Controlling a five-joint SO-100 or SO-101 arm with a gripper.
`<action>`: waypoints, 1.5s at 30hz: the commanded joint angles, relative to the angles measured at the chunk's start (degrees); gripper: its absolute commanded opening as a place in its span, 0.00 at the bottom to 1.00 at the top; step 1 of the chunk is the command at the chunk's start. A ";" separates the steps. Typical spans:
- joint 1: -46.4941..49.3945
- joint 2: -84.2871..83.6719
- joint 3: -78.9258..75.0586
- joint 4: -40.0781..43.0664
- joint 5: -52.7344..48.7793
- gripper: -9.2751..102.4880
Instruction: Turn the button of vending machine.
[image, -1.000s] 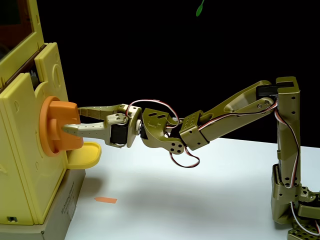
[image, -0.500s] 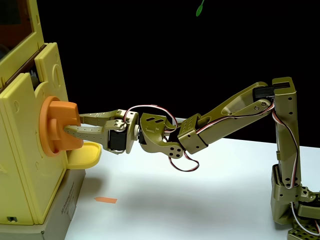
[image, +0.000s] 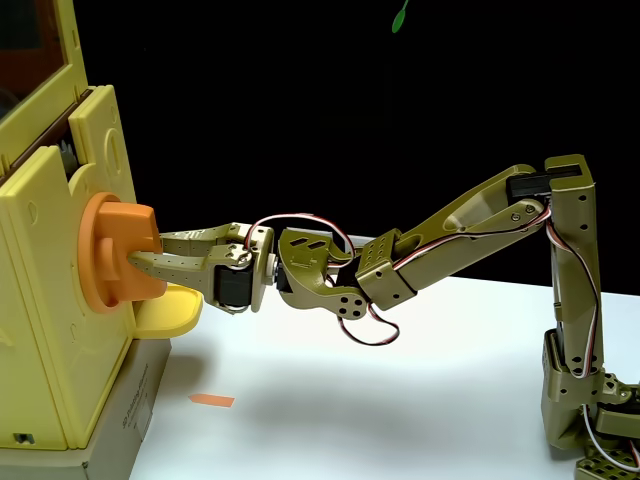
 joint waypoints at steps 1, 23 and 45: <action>-0.26 0.79 -1.58 0.35 0.26 0.07; 2.99 5.10 -1.41 1.23 71.72 0.07; 3.96 5.80 -1.76 13.27 169.28 0.09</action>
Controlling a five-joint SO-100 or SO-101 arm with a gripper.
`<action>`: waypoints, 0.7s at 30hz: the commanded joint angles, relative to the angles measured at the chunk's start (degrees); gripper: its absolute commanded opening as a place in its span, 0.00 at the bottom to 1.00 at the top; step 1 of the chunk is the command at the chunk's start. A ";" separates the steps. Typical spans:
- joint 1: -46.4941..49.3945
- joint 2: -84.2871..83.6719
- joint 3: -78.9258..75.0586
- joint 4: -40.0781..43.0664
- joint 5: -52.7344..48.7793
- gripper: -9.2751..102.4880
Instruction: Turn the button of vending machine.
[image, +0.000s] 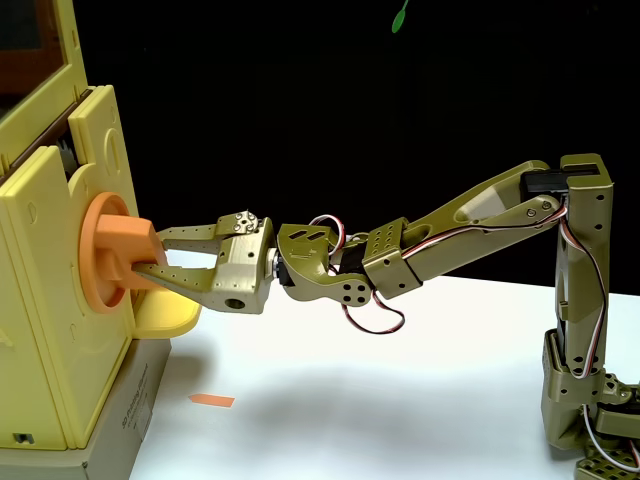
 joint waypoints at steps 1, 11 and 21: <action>1.32 1.93 -1.49 1.58 10.90 0.09; 0.44 2.72 -1.49 2.81 20.04 0.09; 0.00 2.90 -1.58 4.39 17.67 0.09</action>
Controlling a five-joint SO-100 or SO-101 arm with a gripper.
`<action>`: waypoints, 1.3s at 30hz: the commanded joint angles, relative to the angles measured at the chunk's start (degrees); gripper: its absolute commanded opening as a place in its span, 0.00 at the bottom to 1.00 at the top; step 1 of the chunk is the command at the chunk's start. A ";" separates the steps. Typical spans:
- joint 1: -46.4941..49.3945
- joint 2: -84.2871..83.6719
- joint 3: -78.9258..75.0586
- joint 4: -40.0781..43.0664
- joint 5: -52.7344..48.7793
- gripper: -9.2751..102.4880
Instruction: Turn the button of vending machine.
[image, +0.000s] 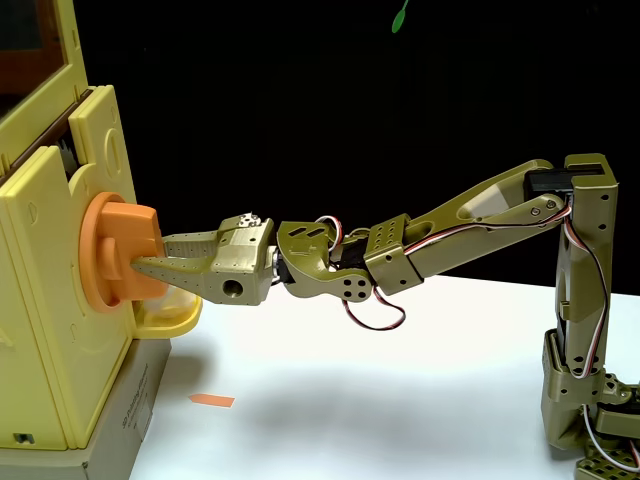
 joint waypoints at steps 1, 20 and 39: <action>0.00 1.85 -1.32 0.79 -1.32 0.09; -0.97 14.94 8.44 8.61 -3.87 0.25; 3.87 76.73 35.24 58.80 -85.25 0.08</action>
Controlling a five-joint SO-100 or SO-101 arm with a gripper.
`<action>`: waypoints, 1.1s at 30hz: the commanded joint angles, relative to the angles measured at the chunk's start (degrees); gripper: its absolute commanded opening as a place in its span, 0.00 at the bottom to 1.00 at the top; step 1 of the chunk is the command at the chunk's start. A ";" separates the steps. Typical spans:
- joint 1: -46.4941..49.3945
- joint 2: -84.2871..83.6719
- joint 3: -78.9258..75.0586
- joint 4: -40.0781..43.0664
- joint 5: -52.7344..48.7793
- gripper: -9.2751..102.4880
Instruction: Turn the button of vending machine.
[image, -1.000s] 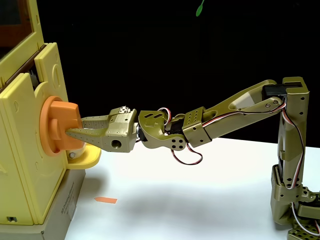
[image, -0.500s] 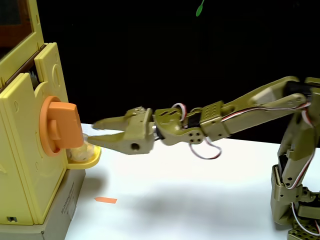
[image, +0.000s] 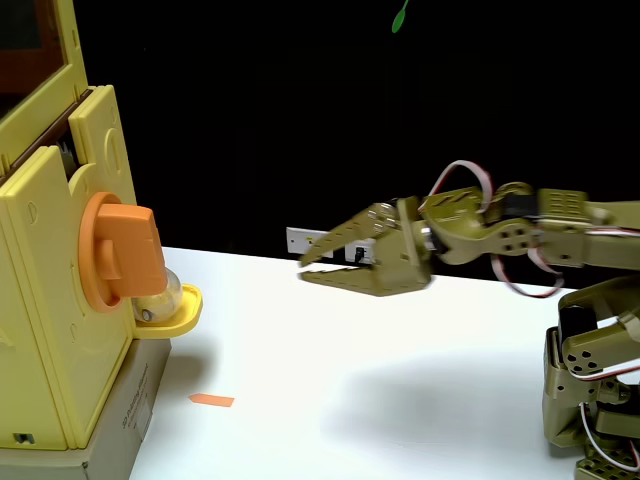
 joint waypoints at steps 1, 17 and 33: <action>1.23 10.72 1.49 10.63 -13.71 0.08; -2.46 40.17 22.76 30.41 -14.59 0.09; -1.14 44.82 32.52 37.97 -16.35 0.09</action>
